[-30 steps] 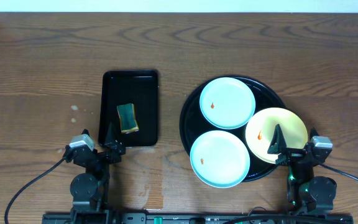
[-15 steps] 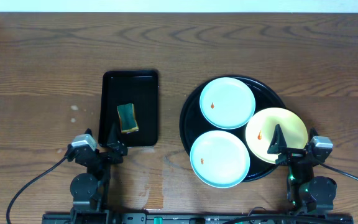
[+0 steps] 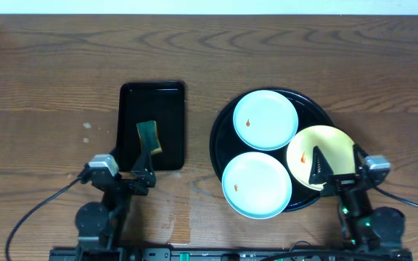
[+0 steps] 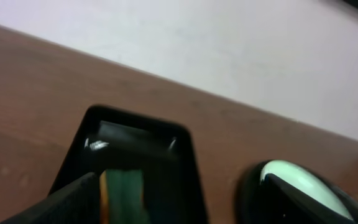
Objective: Clean dirty plates on tray and stack at the side
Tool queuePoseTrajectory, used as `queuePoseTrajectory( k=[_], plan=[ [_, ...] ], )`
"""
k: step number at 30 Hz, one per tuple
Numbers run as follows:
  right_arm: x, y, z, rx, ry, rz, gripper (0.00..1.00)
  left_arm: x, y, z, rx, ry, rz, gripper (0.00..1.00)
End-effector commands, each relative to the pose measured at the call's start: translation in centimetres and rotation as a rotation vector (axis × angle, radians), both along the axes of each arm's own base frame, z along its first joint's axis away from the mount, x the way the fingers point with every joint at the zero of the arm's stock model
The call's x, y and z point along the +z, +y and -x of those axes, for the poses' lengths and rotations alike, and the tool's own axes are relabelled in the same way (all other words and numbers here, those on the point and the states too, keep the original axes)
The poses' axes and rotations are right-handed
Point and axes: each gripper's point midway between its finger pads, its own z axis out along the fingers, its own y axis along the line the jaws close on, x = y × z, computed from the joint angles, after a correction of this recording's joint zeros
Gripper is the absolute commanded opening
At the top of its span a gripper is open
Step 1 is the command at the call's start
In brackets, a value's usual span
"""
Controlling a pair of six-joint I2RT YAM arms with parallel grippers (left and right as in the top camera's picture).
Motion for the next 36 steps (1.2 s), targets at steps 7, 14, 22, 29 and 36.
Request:
queuePoseTrajectory(
  k=[7, 14, 22, 29, 36],
  plan=[
    [5.4, 3.8, -1.6, 0.252, 0.247, 0.089, 0.99, 7.9, -0.4, -0.7, -0.024, 0.222, 0.011, 0.83],
    [4.9, 4.4, -4.5, 0.310, 0.613, 0.048, 0.99, 8.4, -0.4, -3.1, -0.032, 0.539, -0.018, 0.83],
    [1.7, 5.0, -6.0, 0.349, 0.796, -0.003, 0.99, 4.2, -1.0, -4.3, -0.061, 0.739, 0.002, 0.83],
    [0.8, 5.1, -6.1, 0.357, 0.833, -0.014, 0.99, -0.5, -1.1, -4.8, -0.071, 0.937, -0.007, 0.82],
    [0.8, 5.2, -6.1, 0.362, 0.834, -0.017, 0.99, -5.2, -0.2, -6.0, -0.052, 1.091, -0.078, 0.71]
  ],
)
